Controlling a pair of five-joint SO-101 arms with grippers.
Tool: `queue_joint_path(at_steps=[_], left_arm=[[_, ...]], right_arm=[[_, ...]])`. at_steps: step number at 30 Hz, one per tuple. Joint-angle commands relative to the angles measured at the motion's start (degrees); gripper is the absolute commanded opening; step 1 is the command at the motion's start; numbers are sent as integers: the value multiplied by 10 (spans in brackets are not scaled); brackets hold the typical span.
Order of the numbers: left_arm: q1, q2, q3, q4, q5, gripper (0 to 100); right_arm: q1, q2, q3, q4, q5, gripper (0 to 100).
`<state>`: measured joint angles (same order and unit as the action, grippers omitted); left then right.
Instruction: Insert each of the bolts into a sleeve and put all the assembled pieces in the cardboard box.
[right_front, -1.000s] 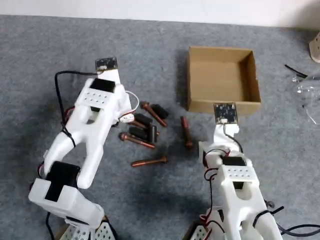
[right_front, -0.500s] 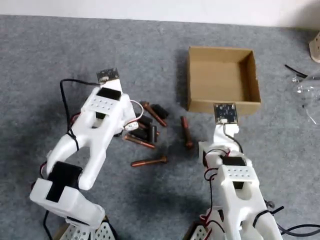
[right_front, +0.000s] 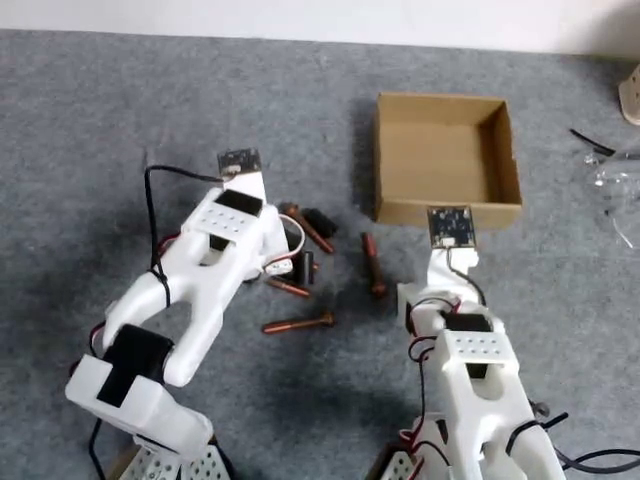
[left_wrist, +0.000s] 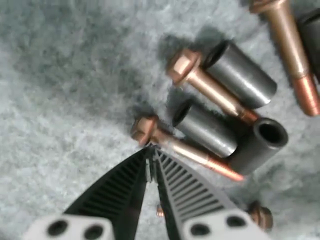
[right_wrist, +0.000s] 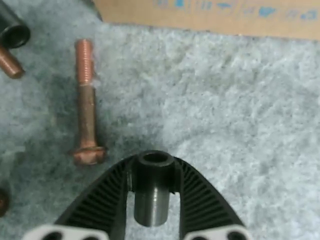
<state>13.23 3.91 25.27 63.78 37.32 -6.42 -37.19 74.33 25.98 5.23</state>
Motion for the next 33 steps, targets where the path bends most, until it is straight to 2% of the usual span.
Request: queue_joint_path(at_steps=[1,4,6,12,15,19,33], left_arm=[[8,-5,-2,-8,12,21],[7,-5,-1,-8,48,26],[7,-5,-1,-7,60,62],[13,-5,15,-15,76,300],[18,-5,41,-46,109,369],[15,-6,58,-62,114,353],[35,-4,61,-62,114,203]], right_arm=[[-2,-16,-4,-19,8,4],[-2,-16,-4,-19,8,4],[-2,-16,-4,-19,8,4],[-2,-16,-4,-19,8,4],[-3,-16,-4,-19,8,4],[-3,-16,-5,-19,8,4],[-3,-16,-5,-19,8,4]])
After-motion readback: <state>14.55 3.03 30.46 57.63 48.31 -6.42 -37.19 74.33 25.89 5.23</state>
